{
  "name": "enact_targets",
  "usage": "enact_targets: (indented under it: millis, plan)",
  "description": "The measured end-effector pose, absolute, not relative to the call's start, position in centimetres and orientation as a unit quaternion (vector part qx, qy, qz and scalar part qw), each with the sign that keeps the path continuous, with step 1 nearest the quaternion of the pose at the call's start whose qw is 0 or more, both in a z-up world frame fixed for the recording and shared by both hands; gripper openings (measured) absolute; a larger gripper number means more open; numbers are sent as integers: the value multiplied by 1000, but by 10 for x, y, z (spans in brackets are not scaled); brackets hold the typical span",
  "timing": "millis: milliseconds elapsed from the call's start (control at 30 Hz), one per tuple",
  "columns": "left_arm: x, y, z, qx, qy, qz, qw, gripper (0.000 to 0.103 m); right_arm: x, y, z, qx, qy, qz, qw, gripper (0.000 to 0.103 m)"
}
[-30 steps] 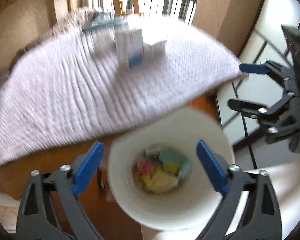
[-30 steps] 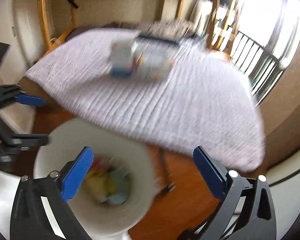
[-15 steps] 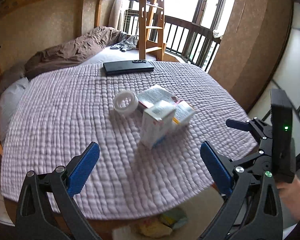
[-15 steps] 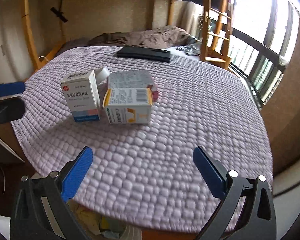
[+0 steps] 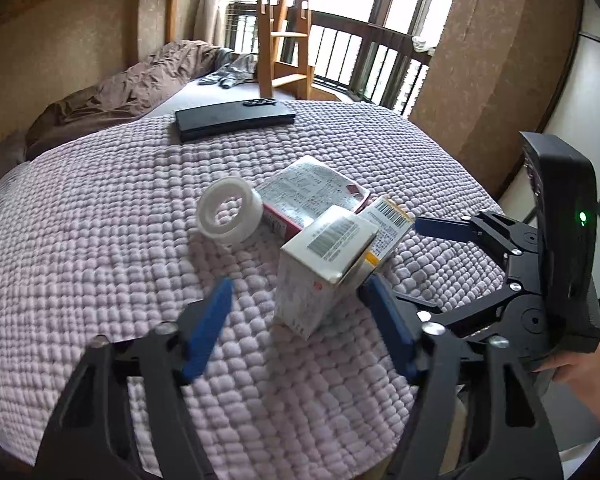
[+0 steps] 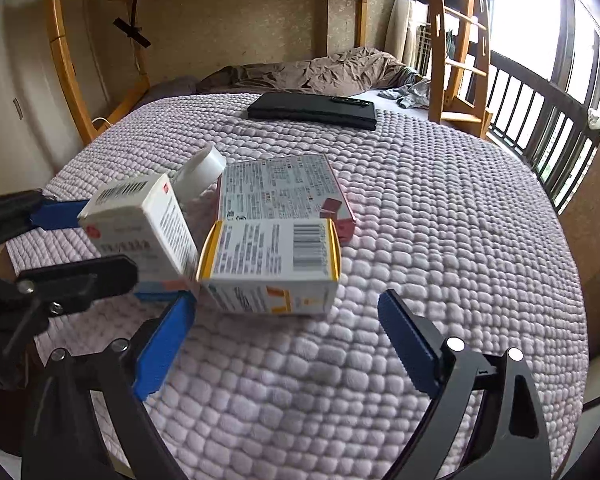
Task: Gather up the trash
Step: 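Grasp the white-red medicine box with the left tool while the right tool grasps the yellow-edged box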
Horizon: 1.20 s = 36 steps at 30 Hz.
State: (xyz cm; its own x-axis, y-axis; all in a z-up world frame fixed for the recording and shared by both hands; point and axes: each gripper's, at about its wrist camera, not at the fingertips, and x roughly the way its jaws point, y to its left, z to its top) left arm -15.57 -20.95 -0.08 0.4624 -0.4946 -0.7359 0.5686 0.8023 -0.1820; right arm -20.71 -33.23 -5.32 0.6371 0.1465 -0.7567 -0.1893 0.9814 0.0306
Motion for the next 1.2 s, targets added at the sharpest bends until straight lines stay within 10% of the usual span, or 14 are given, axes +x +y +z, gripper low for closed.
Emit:
enact_targets:
  millis: [400, 1200]
  plan:
    - [-138, -218, -9, 42, 418, -347, 838, 43, -186, -330, -59, -13, 431, 115, 895, 65]
    - [-154, -215, -4, 40, 425, -339, 839, 36, -218, -354, -35, 74, 419, 89, 900, 63]
